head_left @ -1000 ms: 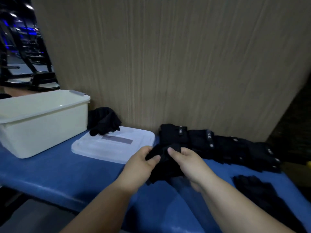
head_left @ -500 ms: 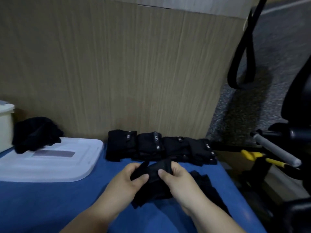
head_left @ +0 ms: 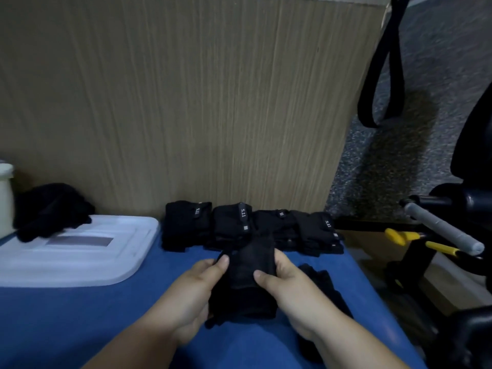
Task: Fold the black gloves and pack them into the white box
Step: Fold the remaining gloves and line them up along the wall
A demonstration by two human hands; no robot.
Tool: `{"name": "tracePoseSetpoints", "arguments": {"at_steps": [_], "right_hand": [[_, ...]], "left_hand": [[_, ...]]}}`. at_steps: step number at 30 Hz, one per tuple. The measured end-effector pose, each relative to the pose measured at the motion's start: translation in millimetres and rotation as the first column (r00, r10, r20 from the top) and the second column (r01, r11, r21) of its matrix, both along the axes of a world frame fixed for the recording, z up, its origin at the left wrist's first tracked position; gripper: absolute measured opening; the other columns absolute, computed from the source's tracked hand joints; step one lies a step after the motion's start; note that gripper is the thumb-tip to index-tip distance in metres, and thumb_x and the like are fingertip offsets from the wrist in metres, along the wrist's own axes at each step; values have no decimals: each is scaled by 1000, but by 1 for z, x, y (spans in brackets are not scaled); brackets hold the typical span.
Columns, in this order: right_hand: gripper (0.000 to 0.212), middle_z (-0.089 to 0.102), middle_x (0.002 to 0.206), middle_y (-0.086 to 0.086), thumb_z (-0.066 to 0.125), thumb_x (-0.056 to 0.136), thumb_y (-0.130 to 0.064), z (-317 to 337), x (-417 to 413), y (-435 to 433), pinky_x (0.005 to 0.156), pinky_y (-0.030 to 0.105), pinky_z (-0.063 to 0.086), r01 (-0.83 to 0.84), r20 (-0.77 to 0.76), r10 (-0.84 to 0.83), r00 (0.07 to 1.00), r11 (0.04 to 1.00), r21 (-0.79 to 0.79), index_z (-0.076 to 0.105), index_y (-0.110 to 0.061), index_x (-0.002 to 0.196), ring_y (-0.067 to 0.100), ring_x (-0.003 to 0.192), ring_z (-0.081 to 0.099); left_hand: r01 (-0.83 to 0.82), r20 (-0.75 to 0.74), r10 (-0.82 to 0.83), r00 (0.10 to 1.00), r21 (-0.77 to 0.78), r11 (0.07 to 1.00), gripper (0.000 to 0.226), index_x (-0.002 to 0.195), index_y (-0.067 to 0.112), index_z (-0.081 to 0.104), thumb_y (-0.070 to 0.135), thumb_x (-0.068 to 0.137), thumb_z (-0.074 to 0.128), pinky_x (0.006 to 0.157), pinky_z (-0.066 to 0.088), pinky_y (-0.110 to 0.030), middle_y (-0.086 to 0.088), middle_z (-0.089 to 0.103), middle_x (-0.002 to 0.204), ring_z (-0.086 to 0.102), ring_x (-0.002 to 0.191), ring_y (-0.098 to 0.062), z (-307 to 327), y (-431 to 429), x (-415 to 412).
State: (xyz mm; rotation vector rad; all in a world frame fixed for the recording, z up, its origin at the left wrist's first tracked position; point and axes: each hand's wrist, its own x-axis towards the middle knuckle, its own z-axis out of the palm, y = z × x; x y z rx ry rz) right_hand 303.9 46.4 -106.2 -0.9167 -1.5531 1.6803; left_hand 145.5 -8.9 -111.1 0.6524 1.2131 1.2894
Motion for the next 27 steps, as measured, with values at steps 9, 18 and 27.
{"name": "tracePoseSetpoints", "arguments": {"at_steps": [9,18,27], "right_hand": [[71,72,105,-13,70,82,-14,-3,7,2,95,28,50,-29,225,-8,974,987,161,35,-38,139,4,100,65],[58,34,144,-9,54,93,-39,-4,10,-6,108,19,25,-275,658,-430,618,666,694,30,-33,146,10,134,29],[58,-2,161,-11,19,102,-46,-15,3,-11,119,34,-10,-642,922,-215,323,666,380,7,-23,154,8,145,-14]], "left_hand": [[-139,-97,154,983,150,979,48,133,18,40,5,91,60,80,54,-33,1,74,99,70,94,-17,-9,1,1],[-85,-758,179,627,162,983,67,139,31,26,19,86,66,95,48,-31,8,54,119,56,105,-6,-24,0,13],[174,-992,52,117,72,982,40,140,37,39,31,100,38,118,12,-30,23,21,153,4,143,0,-29,-3,9]]}}
